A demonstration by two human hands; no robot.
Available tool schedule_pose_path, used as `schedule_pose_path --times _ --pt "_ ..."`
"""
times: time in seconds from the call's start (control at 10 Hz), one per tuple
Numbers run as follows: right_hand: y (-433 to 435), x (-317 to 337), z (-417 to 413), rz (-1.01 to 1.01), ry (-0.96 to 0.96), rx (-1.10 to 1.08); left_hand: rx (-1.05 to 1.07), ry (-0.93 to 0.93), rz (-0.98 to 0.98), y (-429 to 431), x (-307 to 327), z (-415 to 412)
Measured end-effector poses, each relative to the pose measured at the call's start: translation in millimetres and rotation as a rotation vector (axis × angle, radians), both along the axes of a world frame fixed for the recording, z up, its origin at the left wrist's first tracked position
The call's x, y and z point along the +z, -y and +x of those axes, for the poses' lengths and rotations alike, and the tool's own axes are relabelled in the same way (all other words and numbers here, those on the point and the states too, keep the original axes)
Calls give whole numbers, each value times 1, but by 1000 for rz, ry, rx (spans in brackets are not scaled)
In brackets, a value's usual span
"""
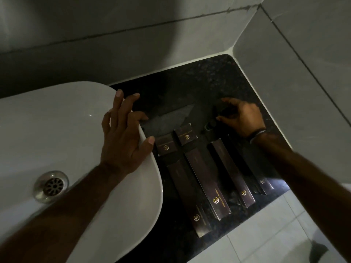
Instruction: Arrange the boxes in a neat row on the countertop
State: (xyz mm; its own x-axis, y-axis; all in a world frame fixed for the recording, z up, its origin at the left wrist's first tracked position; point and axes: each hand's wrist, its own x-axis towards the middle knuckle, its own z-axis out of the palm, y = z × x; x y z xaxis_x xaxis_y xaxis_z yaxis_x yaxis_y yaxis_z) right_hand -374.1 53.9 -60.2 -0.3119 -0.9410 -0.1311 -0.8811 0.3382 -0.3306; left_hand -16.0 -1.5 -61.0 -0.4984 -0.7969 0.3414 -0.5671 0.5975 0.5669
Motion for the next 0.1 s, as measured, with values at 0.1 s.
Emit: schedule_pose_path --times 0.1 --pt "-7 2 1 14 2 -31 -3 28 13 -2 6 0"
